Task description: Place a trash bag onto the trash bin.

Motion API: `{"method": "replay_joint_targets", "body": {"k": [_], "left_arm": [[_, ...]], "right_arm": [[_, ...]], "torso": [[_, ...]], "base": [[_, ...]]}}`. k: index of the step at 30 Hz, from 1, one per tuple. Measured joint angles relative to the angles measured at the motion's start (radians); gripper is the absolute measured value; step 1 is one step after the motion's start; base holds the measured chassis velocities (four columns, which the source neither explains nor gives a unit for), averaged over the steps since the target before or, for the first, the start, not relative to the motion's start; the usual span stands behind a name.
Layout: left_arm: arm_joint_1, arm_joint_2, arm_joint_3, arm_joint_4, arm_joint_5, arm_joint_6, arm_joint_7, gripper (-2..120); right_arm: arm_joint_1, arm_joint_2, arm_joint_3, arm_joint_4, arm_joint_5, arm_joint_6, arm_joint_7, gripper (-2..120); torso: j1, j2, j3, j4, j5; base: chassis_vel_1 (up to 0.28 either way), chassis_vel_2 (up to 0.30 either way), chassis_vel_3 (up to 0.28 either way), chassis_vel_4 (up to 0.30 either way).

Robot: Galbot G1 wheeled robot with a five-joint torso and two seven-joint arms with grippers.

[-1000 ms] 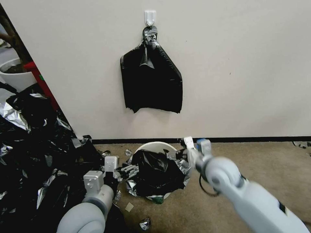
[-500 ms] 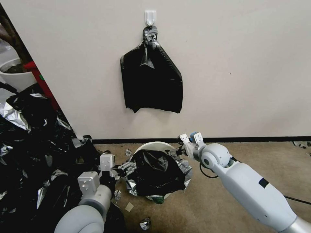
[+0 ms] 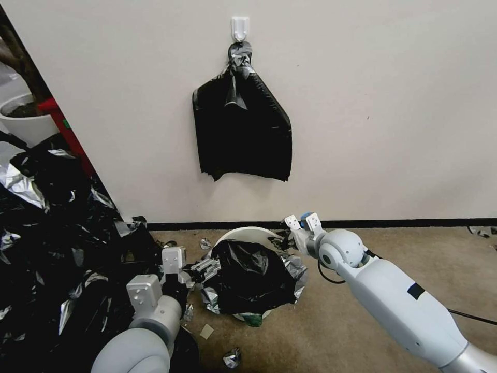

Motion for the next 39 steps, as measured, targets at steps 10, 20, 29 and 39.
{"method": "replay_joint_targets", "body": {"k": [10, 20, 29, 39], "left_arm": [[-0.015, -0.011, -0.022, 0.013, -0.017, -0.018, -0.004, 100], [-0.058, 0.000, -0.066, 0.070, -0.049, -0.023, -0.026, 100], [-0.087, 0.010, -0.098, 0.120, -0.053, -0.025, -0.027, 100], [-0.089, 0.027, -0.125, 0.158, -0.055, -0.037, -0.026, 100]], "right_arm": [[-0.123, 0.009, -0.061, 0.177, 0.306, 0.208, 0.599, 8], [-0.364, 0.102, 0.007, 0.319, 0.338, 0.575, 0.955, 7], [-0.470, 0.226, 0.058, 0.356, 0.255, 0.662, 1.068, 7], [-0.533, 0.226, 0.095, 0.404, 0.094, 0.716, 0.909, 40]], "torso": [[0.000, 0.000, 0.000, 0.0001, 0.0002], [0.000, 0.000, 0.000, -0.0001, -0.0001], [0.000, 0.000, 0.000, 0.0001, -0.0001], [0.000, 0.000, 0.000, 0.0001, 0.0001]], "base": [[0.000, 0.000, 0.000, 0.000], [0.000, 0.000, 0.000, 0.000], [0.000, 0.000, 0.000, 0.000], [0.000, 0.000, 0.000, 0.000]]}}
